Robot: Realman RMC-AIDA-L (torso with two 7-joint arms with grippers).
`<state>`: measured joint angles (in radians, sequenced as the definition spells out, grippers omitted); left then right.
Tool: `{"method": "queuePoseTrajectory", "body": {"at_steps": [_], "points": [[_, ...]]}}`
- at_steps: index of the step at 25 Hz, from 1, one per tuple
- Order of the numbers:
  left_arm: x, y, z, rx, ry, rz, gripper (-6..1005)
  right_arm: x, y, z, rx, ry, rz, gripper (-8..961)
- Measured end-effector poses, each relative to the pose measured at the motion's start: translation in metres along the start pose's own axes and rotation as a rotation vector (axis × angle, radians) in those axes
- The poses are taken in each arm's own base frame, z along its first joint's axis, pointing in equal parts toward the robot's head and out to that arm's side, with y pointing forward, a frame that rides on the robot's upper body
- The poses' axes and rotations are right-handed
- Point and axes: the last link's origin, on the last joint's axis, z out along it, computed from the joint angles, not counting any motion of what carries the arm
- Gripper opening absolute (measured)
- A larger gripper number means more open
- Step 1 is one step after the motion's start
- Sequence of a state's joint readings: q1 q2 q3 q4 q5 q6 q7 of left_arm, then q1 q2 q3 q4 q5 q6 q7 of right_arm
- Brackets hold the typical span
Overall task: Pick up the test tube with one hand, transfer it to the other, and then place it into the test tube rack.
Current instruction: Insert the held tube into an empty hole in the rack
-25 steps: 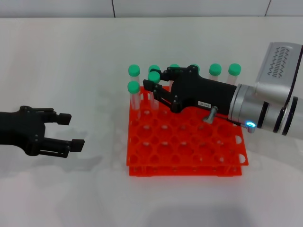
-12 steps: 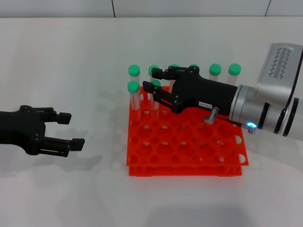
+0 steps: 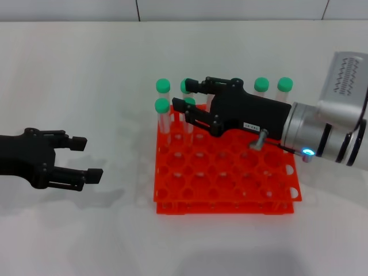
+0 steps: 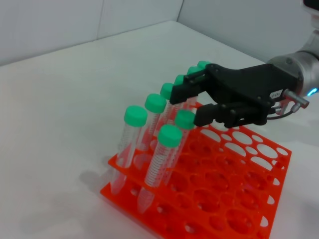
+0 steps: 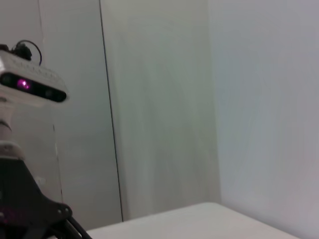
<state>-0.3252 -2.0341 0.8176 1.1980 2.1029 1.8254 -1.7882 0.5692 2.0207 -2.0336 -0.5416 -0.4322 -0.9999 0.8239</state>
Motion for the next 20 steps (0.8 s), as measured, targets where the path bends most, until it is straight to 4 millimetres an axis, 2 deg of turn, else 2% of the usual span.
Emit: {"method": "queuePoseTrajectory", "body": {"at_steps": [6, 9, 12, 20], "points": [[0.001, 0.0, 0.0, 0.0, 0.006, 0.006, 888, -0.006, 0.002, -0.013, -0.015, -0.068, 0.014, 415], [0.001, 0.0, -0.003, 0.008, 0.027, 0.015, 888, -0.011, -0.002, -0.024, -0.001, -0.099, 0.018, 544], [-0.001, 0.0, -0.01, 0.024, 0.073, 0.019, 888, -0.014, -0.012, -0.037, 0.019, -0.092, 0.031, 544], [0.005, 0.001, -0.014, 0.021, 0.131, 0.036, 888, -0.029, -0.048, -0.097, 0.025, 0.035, 0.089, 544]]}}
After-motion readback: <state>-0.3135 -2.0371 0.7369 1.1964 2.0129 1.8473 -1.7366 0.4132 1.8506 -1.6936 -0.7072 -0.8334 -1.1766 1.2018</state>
